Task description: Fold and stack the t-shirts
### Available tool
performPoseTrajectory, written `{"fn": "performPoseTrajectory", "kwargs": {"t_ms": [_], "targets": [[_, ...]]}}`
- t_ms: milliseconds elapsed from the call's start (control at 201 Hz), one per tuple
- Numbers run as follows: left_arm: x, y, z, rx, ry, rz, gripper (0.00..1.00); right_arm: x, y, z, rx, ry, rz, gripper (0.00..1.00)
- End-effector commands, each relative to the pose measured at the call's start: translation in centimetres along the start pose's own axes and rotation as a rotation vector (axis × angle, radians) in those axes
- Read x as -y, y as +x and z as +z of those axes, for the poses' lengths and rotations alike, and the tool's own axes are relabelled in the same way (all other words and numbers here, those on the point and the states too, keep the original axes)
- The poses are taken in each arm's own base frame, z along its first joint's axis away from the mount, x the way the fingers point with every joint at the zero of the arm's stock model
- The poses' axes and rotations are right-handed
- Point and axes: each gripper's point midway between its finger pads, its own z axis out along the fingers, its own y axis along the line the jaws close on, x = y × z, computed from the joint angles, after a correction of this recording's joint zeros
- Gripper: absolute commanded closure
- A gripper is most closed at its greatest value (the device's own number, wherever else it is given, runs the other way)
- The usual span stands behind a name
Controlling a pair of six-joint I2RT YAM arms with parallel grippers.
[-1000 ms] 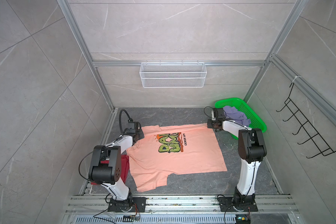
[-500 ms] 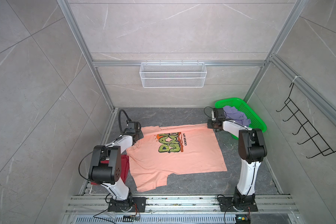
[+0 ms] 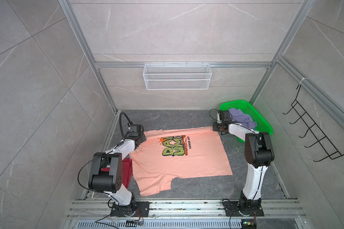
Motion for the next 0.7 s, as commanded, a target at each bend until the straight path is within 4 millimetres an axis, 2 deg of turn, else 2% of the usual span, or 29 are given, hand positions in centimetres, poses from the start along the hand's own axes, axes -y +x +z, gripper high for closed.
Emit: {"fn": "performPoseTrajectory", "kwargs": {"t_ms": [0,174,264,299,353,413,577,697], "targets": [[-0.9,1.1,0.5,-0.031,-0.045,-0.016,1.00,1.0,0.7,-0.2,-0.017,0.034,0.003,1.00],[-1.0,1.8,1.1,-0.060,-0.063,-0.015,1.00,1.3,1.5,0.2,-0.045,0.047,0.004,0.97],[-1.4,2.3,1.2,-0.072,-0.083,-0.021,1.00,1.7,2.0,0.0,-0.052,0.066,0.011,0.83],[-1.6,2.5,1.1,-0.073,-0.092,-0.023,1.00,1.9,2.1,-0.3,-0.044,0.074,0.015,0.81],[-2.1,2.6,1.0,-0.071,-0.113,-0.029,1.00,2.0,1.8,-1.0,-0.017,0.074,0.020,0.78],[-2.4,2.6,0.8,-0.064,-0.128,-0.030,1.00,1.9,1.4,-1.9,0.001,0.072,0.027,0.69],[-2.5,2.7,0.5,-0.067,-0.125,-0.029,1.00,1.9,1.0,-4.7,0.042,0.057,0.075,0.65],[-2.4,3.0,0.7,-0.080,-0.122,-0.024,1.00,0.5,0.3,-6.7,0.071,-0.031,0.151,0.65]]}}
